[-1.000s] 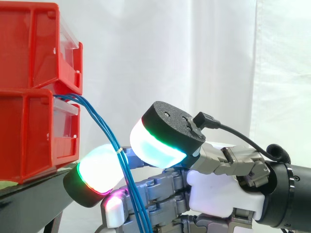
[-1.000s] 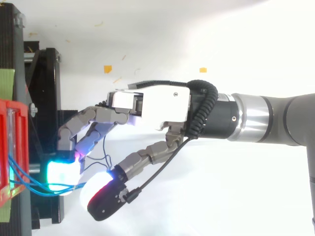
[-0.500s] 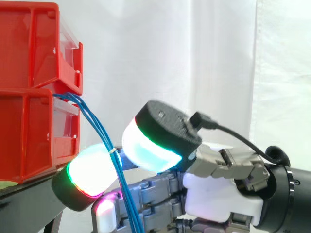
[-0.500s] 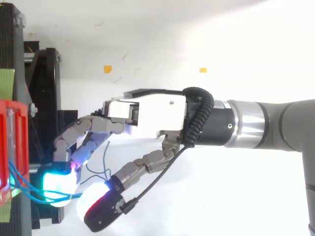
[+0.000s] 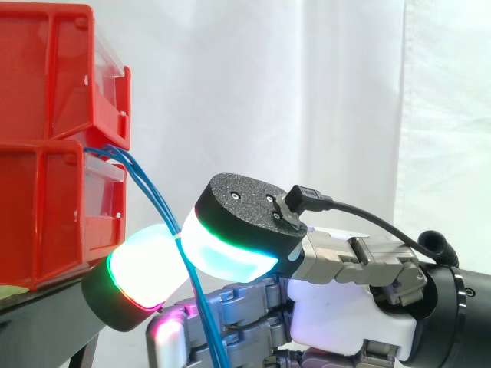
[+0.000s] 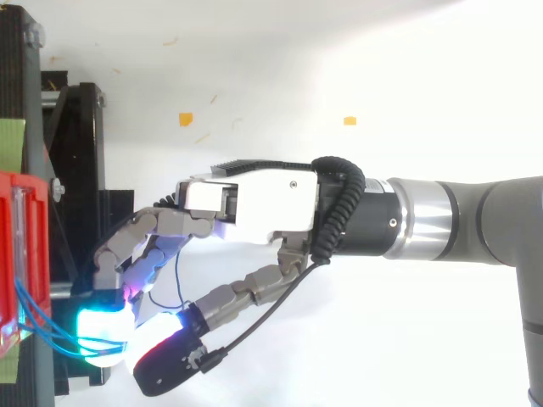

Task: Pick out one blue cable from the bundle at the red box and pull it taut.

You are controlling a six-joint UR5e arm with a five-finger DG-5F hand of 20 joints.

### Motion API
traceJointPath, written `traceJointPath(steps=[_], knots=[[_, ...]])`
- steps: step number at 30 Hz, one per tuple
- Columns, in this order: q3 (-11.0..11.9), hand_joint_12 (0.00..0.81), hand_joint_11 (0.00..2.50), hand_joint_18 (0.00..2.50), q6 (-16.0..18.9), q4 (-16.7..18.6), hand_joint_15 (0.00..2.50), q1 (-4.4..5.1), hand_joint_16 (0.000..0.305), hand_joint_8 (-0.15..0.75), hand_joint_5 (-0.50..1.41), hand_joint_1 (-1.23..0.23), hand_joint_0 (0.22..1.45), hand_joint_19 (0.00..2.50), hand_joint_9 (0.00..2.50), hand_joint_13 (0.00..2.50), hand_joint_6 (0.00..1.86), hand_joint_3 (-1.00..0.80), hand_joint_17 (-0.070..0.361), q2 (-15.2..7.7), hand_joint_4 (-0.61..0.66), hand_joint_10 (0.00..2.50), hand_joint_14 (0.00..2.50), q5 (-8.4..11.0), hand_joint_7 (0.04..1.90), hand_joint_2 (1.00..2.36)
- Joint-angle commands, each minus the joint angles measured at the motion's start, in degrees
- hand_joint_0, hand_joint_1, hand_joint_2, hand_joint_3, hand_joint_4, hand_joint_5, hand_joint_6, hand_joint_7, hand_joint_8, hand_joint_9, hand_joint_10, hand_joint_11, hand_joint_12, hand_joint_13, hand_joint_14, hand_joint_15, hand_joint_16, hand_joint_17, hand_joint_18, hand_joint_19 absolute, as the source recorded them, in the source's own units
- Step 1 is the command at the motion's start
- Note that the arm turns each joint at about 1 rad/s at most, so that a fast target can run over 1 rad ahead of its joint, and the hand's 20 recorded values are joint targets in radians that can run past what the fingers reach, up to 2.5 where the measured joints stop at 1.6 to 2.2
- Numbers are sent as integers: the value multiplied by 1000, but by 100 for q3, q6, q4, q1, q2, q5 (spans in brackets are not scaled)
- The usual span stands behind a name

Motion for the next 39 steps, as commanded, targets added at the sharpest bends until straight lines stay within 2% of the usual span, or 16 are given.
traceJointPath(steps=[1, 6, 7, 10, 11, 14, 16, 19, 26, 29, 35, 39], knots=[[3, 347, 816, 799, 34, -21, 567, -15, 51, 283, -171, -686, 608, 590, 928, 905, 978, -129, 115, -4, -58, 34, 22, -15, 793, 1026], [3, 348, 837, 815, 174, -65, 570, -77, 51, 292, -164, -683, 612, 606, 960, 912, 981, -105, 115, -4, -72, 34, 24, -103, 813, 1026], [3, 350, 829, 817, 332, -100, 579, -112, 51, 290, -164, -682, 613, 606, 962, 914, 981, -107, 115, 5, -69, 35, 23, -174, 808, 1025], [47, 355, 830, 827, 693, -232, 581, -174, 52, 294, -163, -667, 597, 612, 978, 925, 964, -239, 116, 5, 33, 35, 25, -323, 774, 1020], [47, 355, 833, 828, 693, -232, 583, -174, 52, 290, -163, -665, 595, 614, 979, 927, 961, -260, 116, 5, 40, 35, 24, -323, 773, 1019], [126, 360, 832, 837, 921, -382, 578, -244, 53, 296, -161, -631, 571, 617, 984, 934, 952, -395, 119, 14, 60, 32, 24, -481, 732, 1009], [276, 363, 826, 843, 1044, -628, 579, -332, 53, 294, -159, -617, 557, 615, 991, 937, 944, -457, 120, 22, 61, 34, 24, -710, 725, 1004], [530, 370, 832, 862, 1053, -1006, 574, -464, 55, 302, -156, -618, 530, 615, 996, 946, 937, -500, 123, 22, 69, 32, 23, -1008, 719, 1000], [662, 383, 828, 902, 1053, -1269, 567, -569, 58, 316, -151, -718, 480, 597, 1014, 971, 923, -500, 131, 22, 87, 34, 23, -1088, 742, 1000], [662, 376, 831, 904, 1053, -1269, 570, -578, 57, 307, -149, -765, 492, 592, 1017, 974, 919, -500, 127, 22, 75, 33, 23, -1070, 753, 1000], [680, 347, 846, 881, 1053, -1269, 580, -569, 51, 283, -146, -803, 604, 606, 1020, 970, 913, -500, 114, 22, 41, 38, 24, -1061, 811, 1000], [689, 347, 840, 892, 1053, -1269, 575, -551, 50, 284, -144, -814, 641, 605, 1037, 975, 939, -330, 113, 22, -43, 35, 25, -1052, 860, 1016]])
